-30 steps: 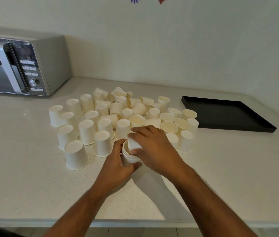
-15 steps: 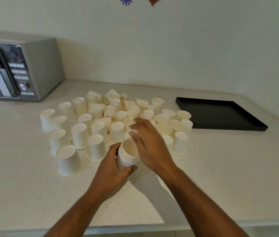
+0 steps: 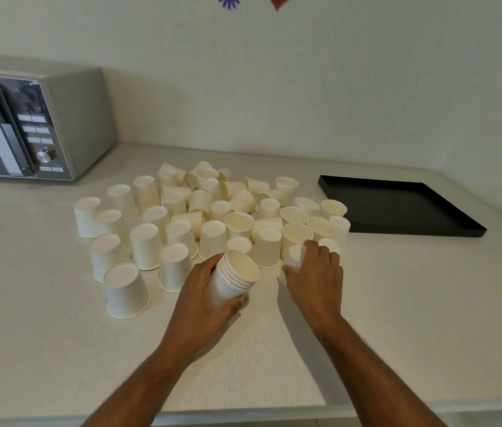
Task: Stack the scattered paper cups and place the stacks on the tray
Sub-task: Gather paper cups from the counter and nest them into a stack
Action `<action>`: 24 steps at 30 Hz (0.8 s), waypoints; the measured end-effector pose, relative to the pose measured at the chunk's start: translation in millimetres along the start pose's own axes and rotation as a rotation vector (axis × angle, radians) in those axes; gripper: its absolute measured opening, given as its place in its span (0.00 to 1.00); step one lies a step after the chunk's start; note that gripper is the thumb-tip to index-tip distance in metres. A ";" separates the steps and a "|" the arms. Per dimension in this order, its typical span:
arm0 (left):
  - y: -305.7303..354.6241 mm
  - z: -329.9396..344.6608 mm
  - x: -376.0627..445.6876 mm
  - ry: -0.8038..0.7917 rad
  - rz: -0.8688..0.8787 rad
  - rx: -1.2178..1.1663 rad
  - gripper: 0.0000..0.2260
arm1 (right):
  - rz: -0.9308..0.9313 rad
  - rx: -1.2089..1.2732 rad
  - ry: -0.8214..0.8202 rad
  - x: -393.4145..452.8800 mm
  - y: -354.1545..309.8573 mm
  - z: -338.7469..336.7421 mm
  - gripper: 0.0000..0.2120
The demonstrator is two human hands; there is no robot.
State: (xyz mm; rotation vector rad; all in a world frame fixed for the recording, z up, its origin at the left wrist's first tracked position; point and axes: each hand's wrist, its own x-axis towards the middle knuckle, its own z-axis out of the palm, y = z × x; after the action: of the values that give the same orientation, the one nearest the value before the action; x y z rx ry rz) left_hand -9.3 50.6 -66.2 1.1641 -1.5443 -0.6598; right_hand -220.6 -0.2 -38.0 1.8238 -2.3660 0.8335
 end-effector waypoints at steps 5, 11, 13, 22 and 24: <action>-9.9 -0.3 2.5 -0.006 0.018 0.030 0.32 | -0.219 0.293 -0.067 3.4 -10.4 -11.9 0.29; -18.3 -0.6 3.9 0.032 0.027 0.040 0.33 | -0.390 0.342 -0.359 5.4 -27.5 -35.4 0.37; -22.4 -0.8 4.9 0.033 0.031 0.063 0.34 | -0.440 0.323 -0.387 5.8 -31.1 -38.4 0.34; -23.7 2.7 1.0 -0.002 0.017 0.111 0.28 | -0.586 0.455 -0.411 -9.4 -62.9 -34.1 0.19; -21.7 3.6 0.2 0.020 -0.004 0.087 0.26 | -0.570 0.564 -0.492 -16.1 -72.6 -28.7 0.22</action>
State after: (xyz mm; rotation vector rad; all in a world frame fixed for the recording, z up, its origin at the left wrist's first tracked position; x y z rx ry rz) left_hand -5.4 41.6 -86.0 1.2356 -1.5677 -0.5868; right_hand -158.0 14.6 9.0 3.0207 -1.6943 1.1364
